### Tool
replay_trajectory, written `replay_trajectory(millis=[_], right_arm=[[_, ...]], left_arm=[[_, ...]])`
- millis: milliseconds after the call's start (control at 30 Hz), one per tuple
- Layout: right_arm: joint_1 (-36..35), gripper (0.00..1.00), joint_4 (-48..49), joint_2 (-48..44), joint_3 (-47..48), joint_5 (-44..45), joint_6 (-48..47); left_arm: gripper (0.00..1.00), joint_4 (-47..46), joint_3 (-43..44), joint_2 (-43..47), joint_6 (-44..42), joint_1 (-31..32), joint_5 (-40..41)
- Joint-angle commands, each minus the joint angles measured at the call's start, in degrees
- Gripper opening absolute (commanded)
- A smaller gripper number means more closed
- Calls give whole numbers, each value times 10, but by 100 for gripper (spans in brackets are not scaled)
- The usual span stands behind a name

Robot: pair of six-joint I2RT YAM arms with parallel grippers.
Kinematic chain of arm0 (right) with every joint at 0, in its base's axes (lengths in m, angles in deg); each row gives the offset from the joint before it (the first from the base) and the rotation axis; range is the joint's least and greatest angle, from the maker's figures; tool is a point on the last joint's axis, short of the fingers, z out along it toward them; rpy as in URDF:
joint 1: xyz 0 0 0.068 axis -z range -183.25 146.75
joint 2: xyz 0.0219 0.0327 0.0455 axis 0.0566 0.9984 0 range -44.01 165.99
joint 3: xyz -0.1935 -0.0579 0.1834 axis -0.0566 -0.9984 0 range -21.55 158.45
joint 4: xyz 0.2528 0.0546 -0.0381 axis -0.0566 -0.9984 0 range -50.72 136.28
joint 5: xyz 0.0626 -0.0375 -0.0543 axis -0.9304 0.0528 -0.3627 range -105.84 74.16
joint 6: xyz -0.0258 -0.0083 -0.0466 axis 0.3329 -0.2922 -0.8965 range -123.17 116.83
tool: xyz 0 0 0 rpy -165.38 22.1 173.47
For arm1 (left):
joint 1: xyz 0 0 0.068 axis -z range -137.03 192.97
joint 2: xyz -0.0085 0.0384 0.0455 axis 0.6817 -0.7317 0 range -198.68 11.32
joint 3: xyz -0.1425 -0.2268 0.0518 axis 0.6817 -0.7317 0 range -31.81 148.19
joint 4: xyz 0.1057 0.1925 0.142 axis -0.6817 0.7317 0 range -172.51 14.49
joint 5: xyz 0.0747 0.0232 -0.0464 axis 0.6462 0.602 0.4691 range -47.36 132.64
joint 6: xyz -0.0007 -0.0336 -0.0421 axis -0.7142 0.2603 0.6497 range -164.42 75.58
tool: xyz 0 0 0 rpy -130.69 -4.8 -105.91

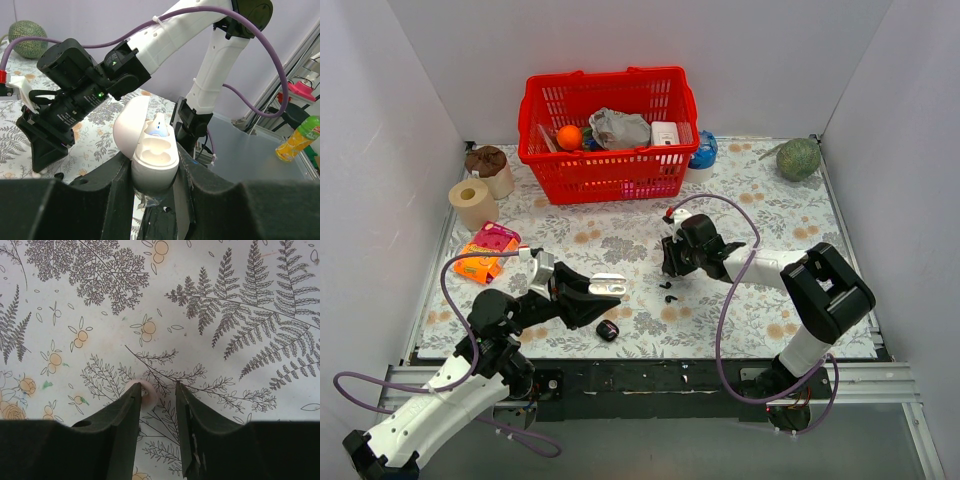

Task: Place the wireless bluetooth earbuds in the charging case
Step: Pick up the earbud from the center of the board.

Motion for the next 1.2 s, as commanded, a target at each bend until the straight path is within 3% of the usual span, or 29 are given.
replay_trajectory(millis=[0,633,900,1167], right_arm=[[-9,41,-28,-3,-23,-2,-7],[-23,29,-9,-10,-57,-20,10],[-26,2,-4,-24,-73,-25,19],[-26,1,-1,-39,-84,-29,30]], left_arm=[[0,-10,8,0,4,2,-7],[0,-10,-1,10,10,2,-3],[0,-10,-2,11,10,2,-4],[0,-10,-3,13,10,2,-5]])
